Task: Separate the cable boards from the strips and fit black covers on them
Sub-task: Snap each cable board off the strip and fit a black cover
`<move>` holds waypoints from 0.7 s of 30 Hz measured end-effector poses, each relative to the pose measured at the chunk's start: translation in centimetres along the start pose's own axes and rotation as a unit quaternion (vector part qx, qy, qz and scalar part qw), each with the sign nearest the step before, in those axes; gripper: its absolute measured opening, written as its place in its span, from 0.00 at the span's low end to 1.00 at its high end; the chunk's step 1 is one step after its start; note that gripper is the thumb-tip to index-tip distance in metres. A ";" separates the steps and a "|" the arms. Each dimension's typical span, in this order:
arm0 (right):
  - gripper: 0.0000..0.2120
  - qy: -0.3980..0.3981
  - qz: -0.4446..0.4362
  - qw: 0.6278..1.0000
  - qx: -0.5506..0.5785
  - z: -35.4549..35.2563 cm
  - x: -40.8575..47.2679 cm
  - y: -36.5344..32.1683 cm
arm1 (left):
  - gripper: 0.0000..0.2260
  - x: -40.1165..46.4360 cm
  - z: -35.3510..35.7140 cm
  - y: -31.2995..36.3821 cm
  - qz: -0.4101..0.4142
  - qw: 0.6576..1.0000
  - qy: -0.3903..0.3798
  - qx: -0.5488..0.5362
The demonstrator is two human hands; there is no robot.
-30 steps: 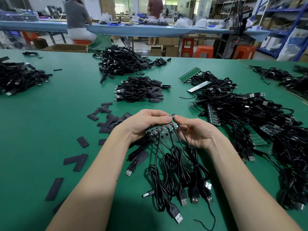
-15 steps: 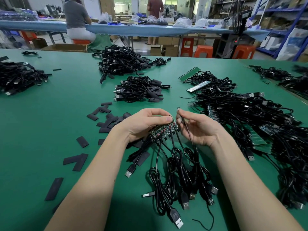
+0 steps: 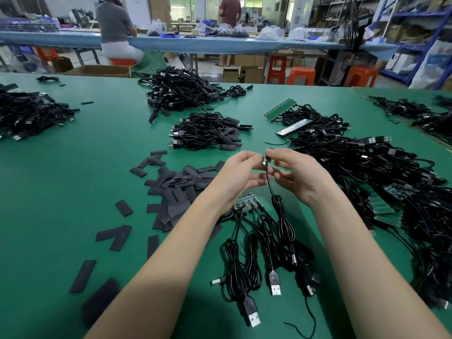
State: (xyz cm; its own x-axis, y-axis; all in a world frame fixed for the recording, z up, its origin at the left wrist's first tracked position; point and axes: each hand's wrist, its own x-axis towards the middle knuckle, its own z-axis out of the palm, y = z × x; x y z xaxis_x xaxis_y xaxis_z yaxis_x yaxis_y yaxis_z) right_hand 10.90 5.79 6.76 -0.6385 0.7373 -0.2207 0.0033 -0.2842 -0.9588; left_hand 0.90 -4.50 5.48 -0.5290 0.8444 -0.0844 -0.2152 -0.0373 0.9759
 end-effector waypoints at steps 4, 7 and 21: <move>0.05 0.023 -0.014 0.999 -0.017 0.3 0.2 0.3 | 0.04 -0.3 -0.1 -0.3 -0.011 0.999 -0.015 -0.028; 0.05 0.028 -0.016 0.999 -0.041 0.4 0.3 0.7 | 0.05 -0.3 -0.2 -0.6 -0.008 1.000 0.000 -0.030; 0.05 0.025 -0.047 0.997 -0.054 0.6 0.6 0.7 | 0.05 -0.7 -0.2 -3.0 0.043 0.987 0.120 -0.102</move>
State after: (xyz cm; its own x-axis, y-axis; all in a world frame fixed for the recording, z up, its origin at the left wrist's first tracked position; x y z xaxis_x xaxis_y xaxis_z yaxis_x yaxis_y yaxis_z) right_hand 10.07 5.68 6.05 -0.6002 0.7883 -0.1355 0.0305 -0.1467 -0.9887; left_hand 1.71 -5.10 2.56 -0.7257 0.6841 -0.0726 -0.3096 -0.2306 0.9225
